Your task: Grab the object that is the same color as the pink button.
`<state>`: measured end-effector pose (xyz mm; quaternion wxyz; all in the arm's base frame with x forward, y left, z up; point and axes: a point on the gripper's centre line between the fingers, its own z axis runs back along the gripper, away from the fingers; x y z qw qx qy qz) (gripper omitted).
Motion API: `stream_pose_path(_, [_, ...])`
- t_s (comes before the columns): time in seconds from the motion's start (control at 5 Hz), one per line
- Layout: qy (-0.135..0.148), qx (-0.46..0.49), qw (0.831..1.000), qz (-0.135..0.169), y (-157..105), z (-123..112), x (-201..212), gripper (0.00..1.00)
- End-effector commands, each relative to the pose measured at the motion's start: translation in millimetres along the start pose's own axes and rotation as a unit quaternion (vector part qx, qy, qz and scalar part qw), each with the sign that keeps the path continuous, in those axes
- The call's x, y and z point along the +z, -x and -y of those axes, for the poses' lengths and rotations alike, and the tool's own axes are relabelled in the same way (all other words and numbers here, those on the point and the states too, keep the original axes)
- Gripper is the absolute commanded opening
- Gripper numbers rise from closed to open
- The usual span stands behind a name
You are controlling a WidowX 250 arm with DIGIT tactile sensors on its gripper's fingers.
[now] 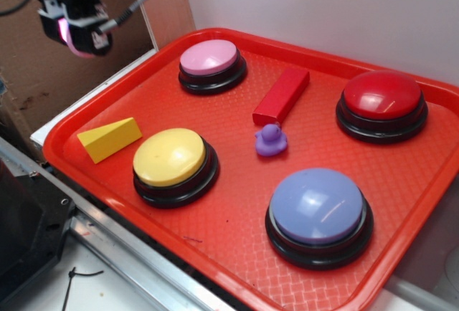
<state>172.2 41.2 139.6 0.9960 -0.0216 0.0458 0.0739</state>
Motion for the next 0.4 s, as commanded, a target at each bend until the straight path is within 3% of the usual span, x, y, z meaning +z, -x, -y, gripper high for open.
stream_pose_path(0.0, [-0.021, -0.007, 0.998, 0.064, 33.3, 23.2, 103.0, 0.0])
stream_pose_path(0.2, [-0.025, -0.017, 0.998, 0.057, 31.5, 25.6, 106.3, 0.0])
